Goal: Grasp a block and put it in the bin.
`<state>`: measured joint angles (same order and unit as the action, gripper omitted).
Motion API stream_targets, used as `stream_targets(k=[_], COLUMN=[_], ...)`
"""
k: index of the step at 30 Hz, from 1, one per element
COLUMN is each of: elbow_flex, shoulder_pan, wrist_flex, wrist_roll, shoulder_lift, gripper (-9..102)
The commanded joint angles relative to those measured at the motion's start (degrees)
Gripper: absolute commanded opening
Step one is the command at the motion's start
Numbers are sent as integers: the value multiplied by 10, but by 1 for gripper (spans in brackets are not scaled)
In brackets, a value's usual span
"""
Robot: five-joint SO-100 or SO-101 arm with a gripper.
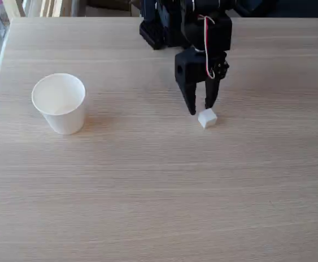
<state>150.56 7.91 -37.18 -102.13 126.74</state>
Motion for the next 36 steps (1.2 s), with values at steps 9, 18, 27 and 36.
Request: stream_targets(k=[9,18,27,36], elbow_flex=[-23,-40,-82,-87], shoulder_pan=[23,39,35,13], wrist_flex=[-4,-5,-1,18], wrist_roll=[11,26,29,3], shoulder_lift=[-7,-25,-70,-91], gripper=[21,21,21,21])
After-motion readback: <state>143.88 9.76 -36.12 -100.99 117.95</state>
